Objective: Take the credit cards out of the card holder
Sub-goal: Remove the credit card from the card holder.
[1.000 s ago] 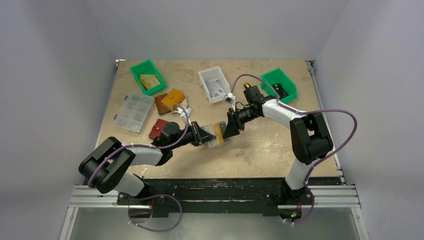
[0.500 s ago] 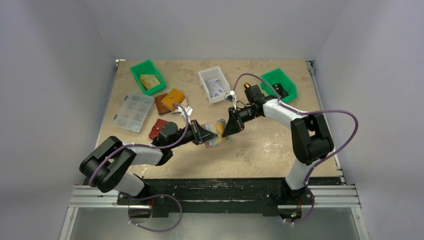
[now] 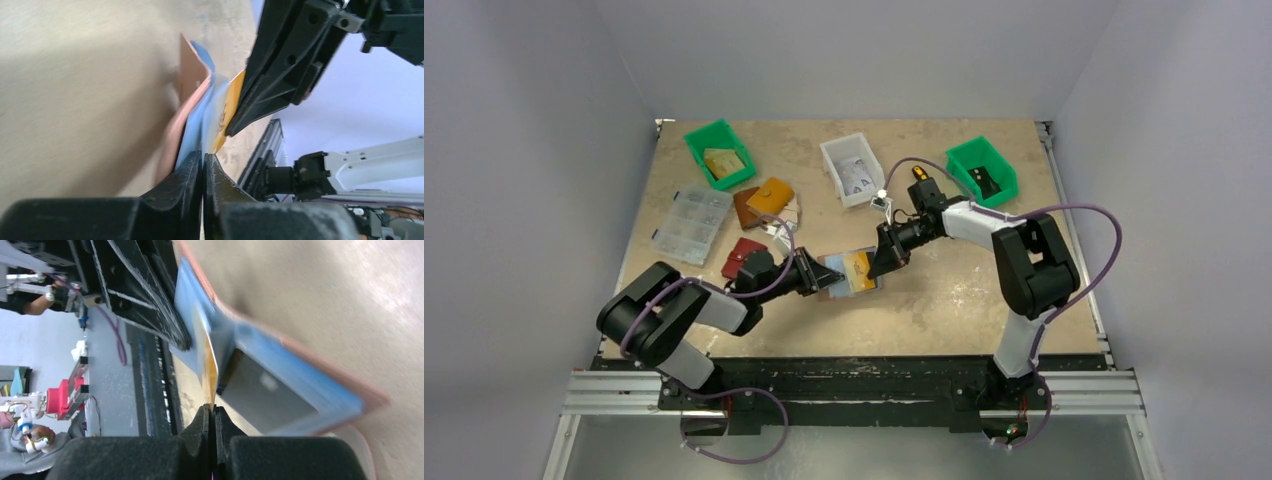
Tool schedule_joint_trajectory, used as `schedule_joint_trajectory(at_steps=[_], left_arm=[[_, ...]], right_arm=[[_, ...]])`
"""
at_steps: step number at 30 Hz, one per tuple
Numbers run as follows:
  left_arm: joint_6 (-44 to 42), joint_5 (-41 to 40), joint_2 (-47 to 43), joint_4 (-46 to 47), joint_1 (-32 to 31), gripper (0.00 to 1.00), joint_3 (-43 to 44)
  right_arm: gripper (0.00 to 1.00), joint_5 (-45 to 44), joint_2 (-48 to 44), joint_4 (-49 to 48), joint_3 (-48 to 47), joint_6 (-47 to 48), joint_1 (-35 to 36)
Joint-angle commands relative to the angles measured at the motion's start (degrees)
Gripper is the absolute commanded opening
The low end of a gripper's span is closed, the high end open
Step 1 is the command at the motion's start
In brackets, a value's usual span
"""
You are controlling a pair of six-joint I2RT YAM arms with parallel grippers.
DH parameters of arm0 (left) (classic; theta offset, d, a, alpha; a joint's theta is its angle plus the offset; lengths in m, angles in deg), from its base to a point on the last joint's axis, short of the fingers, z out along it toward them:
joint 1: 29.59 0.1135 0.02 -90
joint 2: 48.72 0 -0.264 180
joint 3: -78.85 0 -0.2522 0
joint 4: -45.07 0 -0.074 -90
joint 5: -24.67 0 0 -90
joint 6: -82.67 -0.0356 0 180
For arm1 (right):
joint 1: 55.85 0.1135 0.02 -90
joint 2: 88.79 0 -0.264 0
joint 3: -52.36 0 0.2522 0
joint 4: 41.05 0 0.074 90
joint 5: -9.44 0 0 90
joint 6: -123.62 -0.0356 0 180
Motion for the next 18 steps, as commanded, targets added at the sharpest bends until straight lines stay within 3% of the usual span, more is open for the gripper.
schedule_joint_trajectory(at_steps=[1,5,10,13,18], left_arm=[[2.53,1.87,5.69,9.93,1.99,0.0,-2.98],[4.3,2.59,13.03,16.44,3.47,0.0,-5.25],[6.06,0.68,16.53,17.29,4.46,0.05,-7.16],[2.84,-1.99,10.31,6.11,4.45,0.12,-6.57],[-8.42,-12.82,-13.24,-30.99,4.36,0.34,0.15]], right_arm=[[0.0,-9.4,1.94,-3.05,0.63,-2.45,-0.1],[0.0,-14.76,1.88,-3.73,0.79,-3.01,-1.61],[0.0,-12.12,-0.36,-0.94,0.3,1.81,-3.66],[0.0,-8.67,-1.54,1.47,-0.39,5.44,-3.68],[0.0,-5.81,-2.32,5.18,-1.87,10.44,-3.71]])
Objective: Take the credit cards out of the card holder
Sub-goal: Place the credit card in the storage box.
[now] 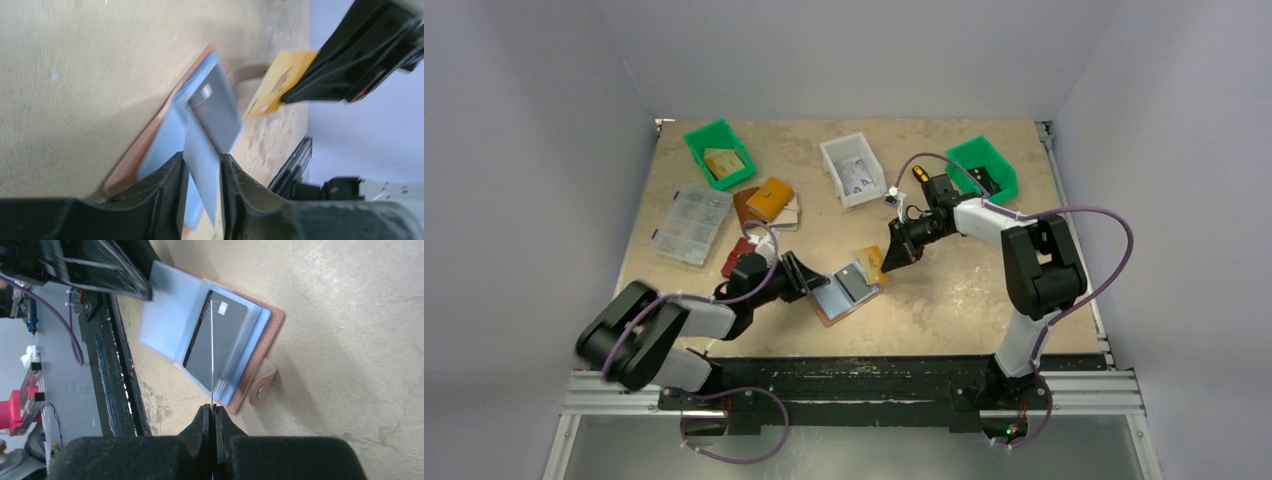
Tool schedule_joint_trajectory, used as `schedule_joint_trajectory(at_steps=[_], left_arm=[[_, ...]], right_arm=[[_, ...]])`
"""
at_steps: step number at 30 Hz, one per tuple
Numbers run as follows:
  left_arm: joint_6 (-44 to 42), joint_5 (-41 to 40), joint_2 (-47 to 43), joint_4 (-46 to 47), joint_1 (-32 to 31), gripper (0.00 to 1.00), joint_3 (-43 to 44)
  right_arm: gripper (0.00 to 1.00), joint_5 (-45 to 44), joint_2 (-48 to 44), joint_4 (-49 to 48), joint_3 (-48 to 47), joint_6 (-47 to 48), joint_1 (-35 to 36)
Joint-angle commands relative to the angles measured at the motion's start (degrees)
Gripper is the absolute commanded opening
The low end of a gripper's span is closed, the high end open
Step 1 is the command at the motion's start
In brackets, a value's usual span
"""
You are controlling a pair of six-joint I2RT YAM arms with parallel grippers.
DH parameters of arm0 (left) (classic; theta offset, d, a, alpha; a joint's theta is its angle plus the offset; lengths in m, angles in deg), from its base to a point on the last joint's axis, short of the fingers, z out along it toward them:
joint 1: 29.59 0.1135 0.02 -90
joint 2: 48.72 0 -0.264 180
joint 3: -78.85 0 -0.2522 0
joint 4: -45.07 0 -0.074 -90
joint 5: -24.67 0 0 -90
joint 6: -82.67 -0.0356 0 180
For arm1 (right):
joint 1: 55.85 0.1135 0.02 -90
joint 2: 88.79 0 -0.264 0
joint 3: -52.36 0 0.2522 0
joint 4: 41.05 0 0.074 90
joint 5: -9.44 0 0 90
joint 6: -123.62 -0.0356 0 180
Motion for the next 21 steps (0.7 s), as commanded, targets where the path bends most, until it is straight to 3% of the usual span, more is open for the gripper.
schedule_joint_trajectory(at_steps=[1,5,8,9,16,21], left_arm=[[-11.23,-12.2,-19.69,-31.72,0.21,0.4,7.03],[-15.59,-20.24,-31.18,-46.77,0.3,0.66,10.81],[-16.26,-22.88,-35.64,-52.13,0.46,0.96,12.92],[-16.61,-22.02,-36.74,-52.31,0.58,0.99,13.52],[-15.24,-2.41,-37.11,-37.21,1.18,1.0,17.27],[-8.33,4.18,-30.9,-27.59,1.1,0.98,17.81]], right_arm=[[0.0,3.97,-2.98,4.08,-2.74,6.81,0.18],[0.0,6.02,-4.32,6.53,-3.42,10.26,0.2],[0.0,7.46,-6.18,7.79,-3.56,12.56,0.12],[0.0,7.79,-6.99,7.9,-3.38,12.93,0.13],[0.0,11.69,-8.64,11.68,-3.95,18.42,0.1],[0.0,13.88,-8.68,14.6,-4.79,21.61,0.06]])
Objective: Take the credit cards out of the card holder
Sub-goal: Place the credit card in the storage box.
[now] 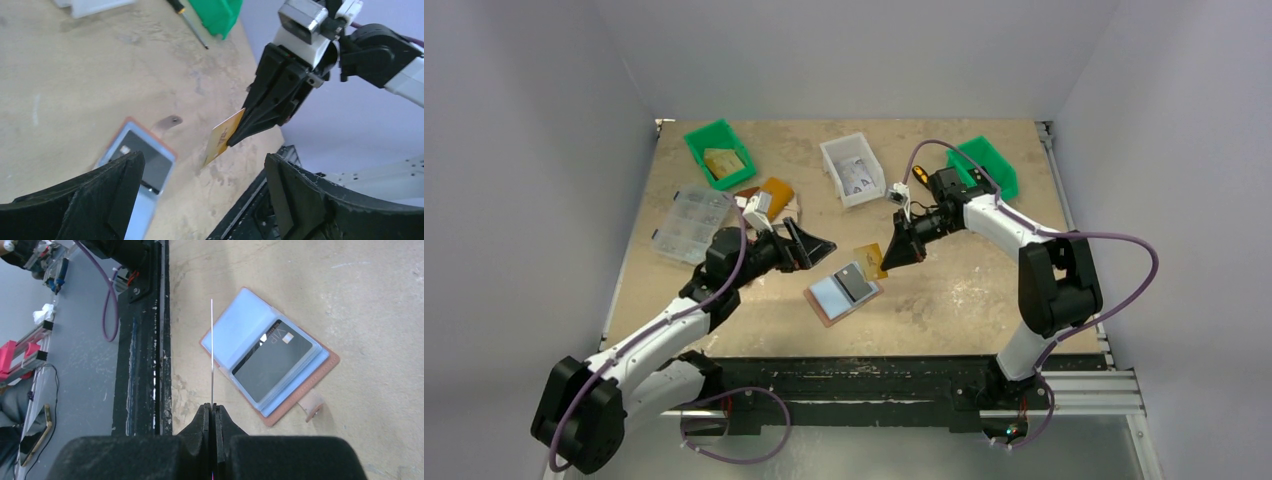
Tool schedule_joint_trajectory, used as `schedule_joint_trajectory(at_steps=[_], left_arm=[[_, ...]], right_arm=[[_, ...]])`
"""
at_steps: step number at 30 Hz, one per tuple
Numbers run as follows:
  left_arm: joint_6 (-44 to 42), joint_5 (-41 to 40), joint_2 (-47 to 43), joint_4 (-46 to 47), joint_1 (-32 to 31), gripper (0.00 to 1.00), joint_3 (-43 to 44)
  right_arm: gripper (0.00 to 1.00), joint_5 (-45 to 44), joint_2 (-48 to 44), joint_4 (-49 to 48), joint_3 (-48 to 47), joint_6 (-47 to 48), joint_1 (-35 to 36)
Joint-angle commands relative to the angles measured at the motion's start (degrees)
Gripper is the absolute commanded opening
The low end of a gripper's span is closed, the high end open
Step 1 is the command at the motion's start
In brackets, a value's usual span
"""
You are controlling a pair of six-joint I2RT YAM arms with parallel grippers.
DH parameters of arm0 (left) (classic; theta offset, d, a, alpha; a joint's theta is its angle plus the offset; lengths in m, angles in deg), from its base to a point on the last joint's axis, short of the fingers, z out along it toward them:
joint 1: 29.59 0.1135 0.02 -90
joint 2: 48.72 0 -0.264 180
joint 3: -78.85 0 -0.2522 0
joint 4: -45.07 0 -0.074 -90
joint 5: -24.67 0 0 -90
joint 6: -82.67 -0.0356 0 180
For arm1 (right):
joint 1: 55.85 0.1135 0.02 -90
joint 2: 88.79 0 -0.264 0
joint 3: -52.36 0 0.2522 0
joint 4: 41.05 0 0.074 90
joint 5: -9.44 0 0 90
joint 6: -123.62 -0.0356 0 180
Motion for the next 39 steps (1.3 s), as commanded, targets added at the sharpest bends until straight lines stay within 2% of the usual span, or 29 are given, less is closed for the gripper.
schedule_joint_trajectory(at_steps=[1,10,21,39], left_arm=[[5.88,9.19,5.01,11.47,0.32,0.98,2.63],[5.3,10.06,8.97,13.85,-1.57,0.97,5.17],[2.34,8.49,14.44,19.72,-8.07,0.93,4.6],[4.96,5.26,16.5,32.98,-10.72,0.91,-1.82]], right_arm=[[0.0,4.37,-1.35,3.75,-2.36,4.71,0.06],[0.0,5.71,-1.07,5.22,-2.79,6.02,-0.02],[0.0,6.85,-0.44,6.9,-3.33,7.64,-0.19],[0.0,7.44,0.59,7.66,-3.46,8.42,-0.37]])
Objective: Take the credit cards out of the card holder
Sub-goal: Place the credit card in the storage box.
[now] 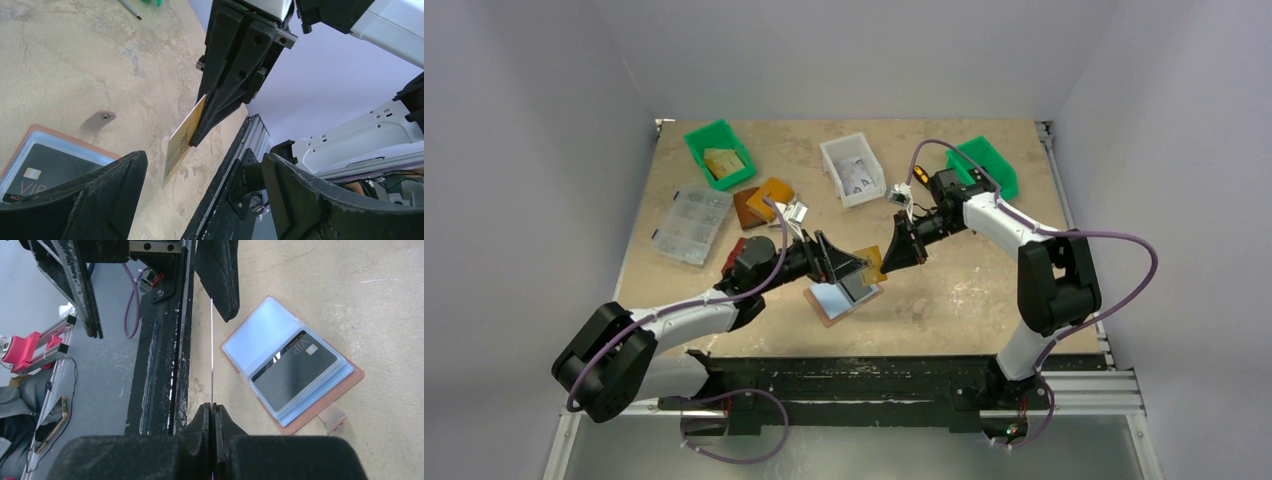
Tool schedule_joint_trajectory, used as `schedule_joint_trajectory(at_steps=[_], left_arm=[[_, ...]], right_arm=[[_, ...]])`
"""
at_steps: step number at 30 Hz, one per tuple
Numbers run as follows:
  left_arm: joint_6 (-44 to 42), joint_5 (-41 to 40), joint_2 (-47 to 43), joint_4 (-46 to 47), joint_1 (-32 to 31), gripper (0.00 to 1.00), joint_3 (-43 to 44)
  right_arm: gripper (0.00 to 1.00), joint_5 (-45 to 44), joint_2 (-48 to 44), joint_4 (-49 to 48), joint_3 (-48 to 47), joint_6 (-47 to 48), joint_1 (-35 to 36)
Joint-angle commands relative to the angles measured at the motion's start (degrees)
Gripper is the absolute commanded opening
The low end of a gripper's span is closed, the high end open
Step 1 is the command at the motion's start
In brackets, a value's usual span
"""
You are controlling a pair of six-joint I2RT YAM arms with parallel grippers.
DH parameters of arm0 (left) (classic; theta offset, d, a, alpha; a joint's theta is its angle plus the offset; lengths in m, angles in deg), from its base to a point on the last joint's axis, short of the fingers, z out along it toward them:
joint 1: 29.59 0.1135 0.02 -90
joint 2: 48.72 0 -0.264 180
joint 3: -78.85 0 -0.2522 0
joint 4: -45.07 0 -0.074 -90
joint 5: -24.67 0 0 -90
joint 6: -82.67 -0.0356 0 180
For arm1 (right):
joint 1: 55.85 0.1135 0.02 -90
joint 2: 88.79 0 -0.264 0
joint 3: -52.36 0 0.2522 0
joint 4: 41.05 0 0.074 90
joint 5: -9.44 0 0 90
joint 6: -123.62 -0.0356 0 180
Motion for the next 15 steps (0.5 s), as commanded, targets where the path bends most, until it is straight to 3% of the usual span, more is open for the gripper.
schedule_joint_trajectory(at_steps=[1,15], left_arm=[[0.26,-1.07,-0.15,7.29,-0.91,0.91,-0.7],[0.02,-3.26,-0.08,11.44,-2.54,0.91,-2.78]], right_arm=[[0.0,2.05,0.22,0.99,-2.17,1.39,-0.31],[0.0,2.4,0.46,1.6,-2.35,2.17,-0.42]])
